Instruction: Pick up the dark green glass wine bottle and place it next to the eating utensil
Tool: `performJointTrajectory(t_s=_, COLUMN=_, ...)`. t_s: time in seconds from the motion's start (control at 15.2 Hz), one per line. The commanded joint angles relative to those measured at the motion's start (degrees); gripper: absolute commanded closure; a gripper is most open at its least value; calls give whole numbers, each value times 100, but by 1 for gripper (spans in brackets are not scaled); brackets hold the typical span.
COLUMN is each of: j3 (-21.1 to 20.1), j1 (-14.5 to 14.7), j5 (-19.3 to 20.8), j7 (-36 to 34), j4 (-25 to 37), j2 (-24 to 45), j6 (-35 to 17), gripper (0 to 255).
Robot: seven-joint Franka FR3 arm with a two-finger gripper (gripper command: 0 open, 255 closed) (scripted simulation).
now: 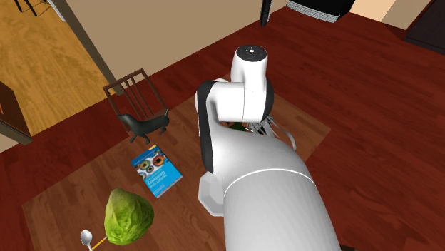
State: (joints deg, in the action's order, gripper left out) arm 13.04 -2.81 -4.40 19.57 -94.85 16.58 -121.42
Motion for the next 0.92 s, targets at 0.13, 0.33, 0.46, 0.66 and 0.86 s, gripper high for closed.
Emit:
performJointTrajectory(t_s=0.13, j3=0, j1=0, j5=0, j7=0, j4=0, j2=0, j6=0, gripper=255)
performJointTrajectory(t_s=0.33, j3=0, j1=1, j5=0, j7=-1, j4=-2, j2=-1, j6=-1, gripper=255)
performJointTrajectory(t_s=0.46, j3=0, j1=1, j5=0, j7=-1, j4=-3, j2=-1, j6=-2, gripper=255)
performJointTrajectory(t_s=0.66, j3=2, j1=0, j5=6, j7=-4, j4=55, j2=-16, j6=70, gripper=255)
performJointTrajectory(t_s=0.86, j3=8, j1=-1, j5=21, j7=-15, j4=235, j2=-54, j6=286, gripper=255)
